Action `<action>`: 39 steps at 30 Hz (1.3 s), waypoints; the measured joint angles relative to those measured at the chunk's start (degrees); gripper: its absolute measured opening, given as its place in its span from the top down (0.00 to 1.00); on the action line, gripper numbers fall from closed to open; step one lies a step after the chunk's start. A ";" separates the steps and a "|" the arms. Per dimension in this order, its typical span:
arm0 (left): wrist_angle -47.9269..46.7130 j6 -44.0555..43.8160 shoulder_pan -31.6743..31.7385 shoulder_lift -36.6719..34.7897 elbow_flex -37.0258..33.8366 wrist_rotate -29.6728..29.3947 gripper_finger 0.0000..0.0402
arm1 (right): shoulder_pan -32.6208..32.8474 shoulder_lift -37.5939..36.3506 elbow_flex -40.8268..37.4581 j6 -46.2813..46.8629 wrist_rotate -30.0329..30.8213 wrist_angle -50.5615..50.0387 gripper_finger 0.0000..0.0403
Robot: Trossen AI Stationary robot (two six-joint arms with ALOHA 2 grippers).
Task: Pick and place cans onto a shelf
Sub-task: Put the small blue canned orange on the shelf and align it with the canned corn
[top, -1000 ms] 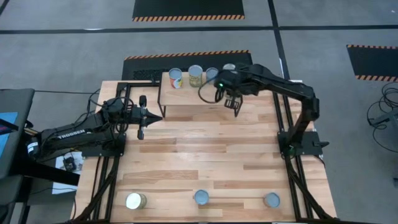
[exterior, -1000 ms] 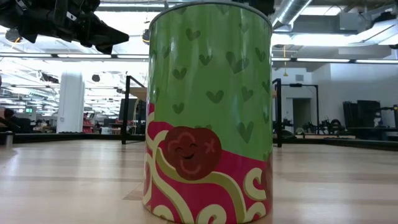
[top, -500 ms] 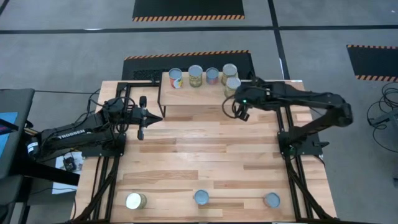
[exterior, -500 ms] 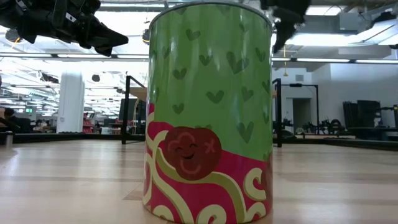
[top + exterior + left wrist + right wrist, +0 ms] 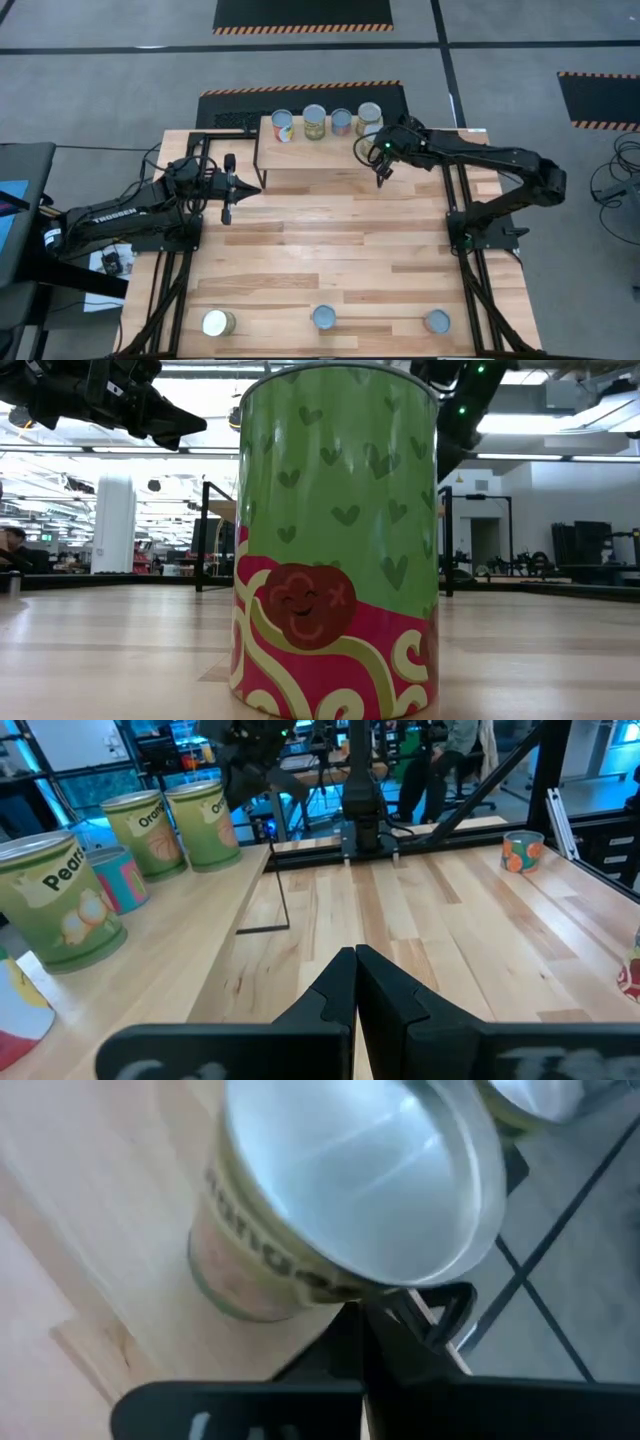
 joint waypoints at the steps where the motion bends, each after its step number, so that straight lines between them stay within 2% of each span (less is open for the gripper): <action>1: -0.03 0.00 0.00 -0.01 -0.01 0.00 1.00 | 0.02 0.44 0.00 -0.57 -0.45 0.79 0.98; 7: -0.08 -0.01 0.00 0.01 -0.01 -0.02 1.00 | 0.94 0.49 0.04 -1.08 -0.70 2.47 0.98; 13: -0.91 0.12 0.00 -0.01 -0.01 -0.11 1.00 | 4.21 -3.01 0.07 0.76 -0.81 0.40 0.98; 17: -1.40 0.17 0.00 0.00 -0.01 -0.13 1.00 | 10.11 -5.55 0.07 2.59 -4.52 -0.86 0.99; 21: -1.40 0.16 0.00 -0.01 -0.01 -0.11 1.00 | 19.04 -7.25 0.07 5.68 -8.04 -1.69 0.99; 23: -1.54 -0.04 0.00 -0.01 0.00 -0.09 1.00 | 24.29 -7.82 0.11 12.35 -8.26 -3.69 0.99; 27: -1.66 -0.07 0.00 -0.01 -0.01 -0.09 1.00 | 37.52 -6.91 0.10 32.97 -8.33 -12.71 0.99; 30: -1.41 -0.10 0.00 0.01 -0.01 -0.09 1.00 | 49.07 -3.54 -0.04 49.50 -8.62 -16.68 0.98; 34: -1.36 -1.17 0.00 0.00 0.01 -0.09 1.00 | 62.57 2.62 0.09 71.25 -9.08 -16.85 0.96; 39: -1.44 -1.25 0.00 -0.01 0.01 -0.07 1.00 | 72.92 12.38 2.22 94.96 -14.59 -16.93 0.89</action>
